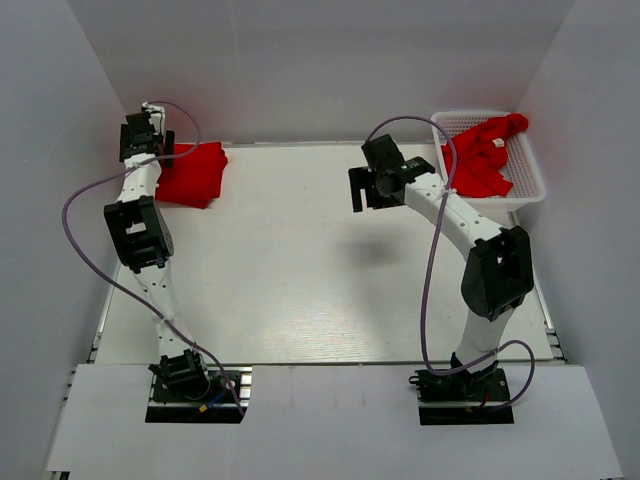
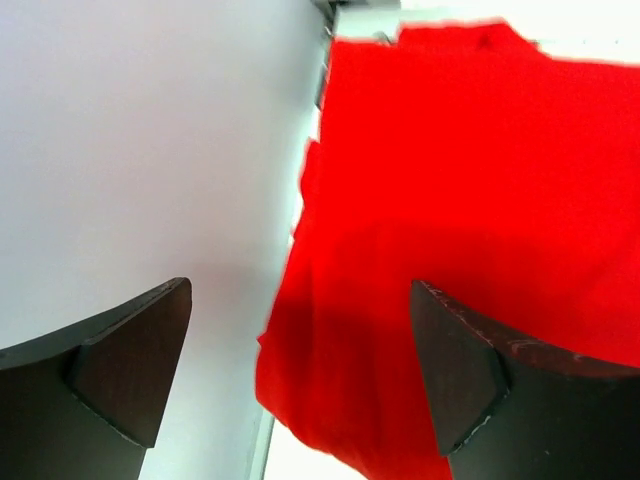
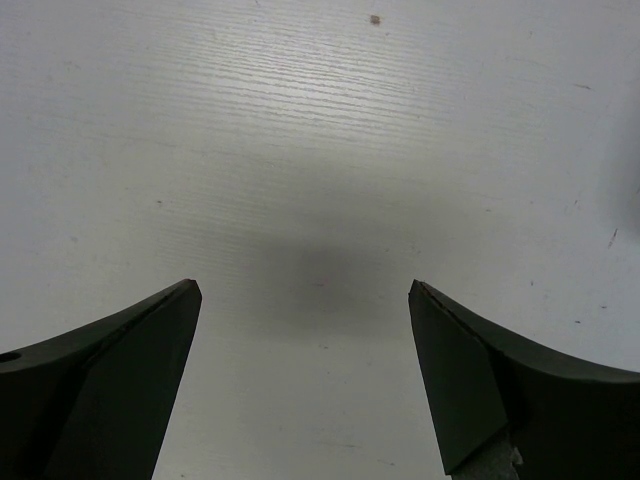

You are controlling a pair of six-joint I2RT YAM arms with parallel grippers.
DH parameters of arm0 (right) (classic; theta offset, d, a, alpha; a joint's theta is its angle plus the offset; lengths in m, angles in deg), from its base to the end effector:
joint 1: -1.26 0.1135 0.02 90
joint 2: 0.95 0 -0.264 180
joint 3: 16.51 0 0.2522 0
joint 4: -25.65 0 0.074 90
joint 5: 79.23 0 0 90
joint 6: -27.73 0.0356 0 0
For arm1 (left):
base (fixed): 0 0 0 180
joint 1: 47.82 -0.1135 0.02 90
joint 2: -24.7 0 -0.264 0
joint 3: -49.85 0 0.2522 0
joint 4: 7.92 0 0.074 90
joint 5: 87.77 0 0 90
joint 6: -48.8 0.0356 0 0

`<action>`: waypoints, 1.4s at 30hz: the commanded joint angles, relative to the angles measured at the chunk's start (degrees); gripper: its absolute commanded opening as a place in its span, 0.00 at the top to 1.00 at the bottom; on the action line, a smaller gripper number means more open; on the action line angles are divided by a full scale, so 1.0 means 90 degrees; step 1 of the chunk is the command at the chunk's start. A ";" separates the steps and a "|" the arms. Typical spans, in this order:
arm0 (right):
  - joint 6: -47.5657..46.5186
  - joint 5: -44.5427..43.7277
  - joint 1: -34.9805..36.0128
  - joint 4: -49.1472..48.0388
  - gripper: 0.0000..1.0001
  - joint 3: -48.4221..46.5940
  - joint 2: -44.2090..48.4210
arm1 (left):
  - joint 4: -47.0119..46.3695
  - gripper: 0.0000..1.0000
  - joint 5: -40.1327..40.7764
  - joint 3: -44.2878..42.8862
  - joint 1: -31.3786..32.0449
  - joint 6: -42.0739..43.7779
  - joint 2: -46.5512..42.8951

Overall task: Fold and stack the t-shirts
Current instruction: Put the neatly folded tshirt into the corner of the board with the left arm

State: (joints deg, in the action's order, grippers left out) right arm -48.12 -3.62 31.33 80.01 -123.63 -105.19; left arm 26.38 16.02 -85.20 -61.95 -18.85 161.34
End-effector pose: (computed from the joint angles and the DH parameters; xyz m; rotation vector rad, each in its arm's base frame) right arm 0.3544 0.1950 0.2972 -0.2302 2.4202 0.0354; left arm 0.5332 0.1430 0.2241 0.0226 2.2456 0.6157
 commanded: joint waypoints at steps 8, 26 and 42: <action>-0.0020 0.0320 0.0038 0.0069 0.10 -0.0076 0.0351 | 0.0032 0.00 -0.0914 -0.0331 0.0144 -0.0704 -0.0885; 0.1483 0.0086 -0.0196 -0.0731 0.10 0.2763 0.2723 | 0.2181 0.00 -0.1825 0.2205 0.2466 -0.3898 -0.3460; 0.1680 0.0671 -0.0362 -0.1160 0.10 0.5188 0.5010 | 0.2756 0.00 0.0470 0.7227 0.5085 -0.6125 -0.7497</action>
State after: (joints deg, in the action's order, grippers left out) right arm -33.65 0.58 28.00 73.58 -78.02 -62.73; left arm 47.71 13.41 -20.48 -17.30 -69.86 95.72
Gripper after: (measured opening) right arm 0.904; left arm 0.991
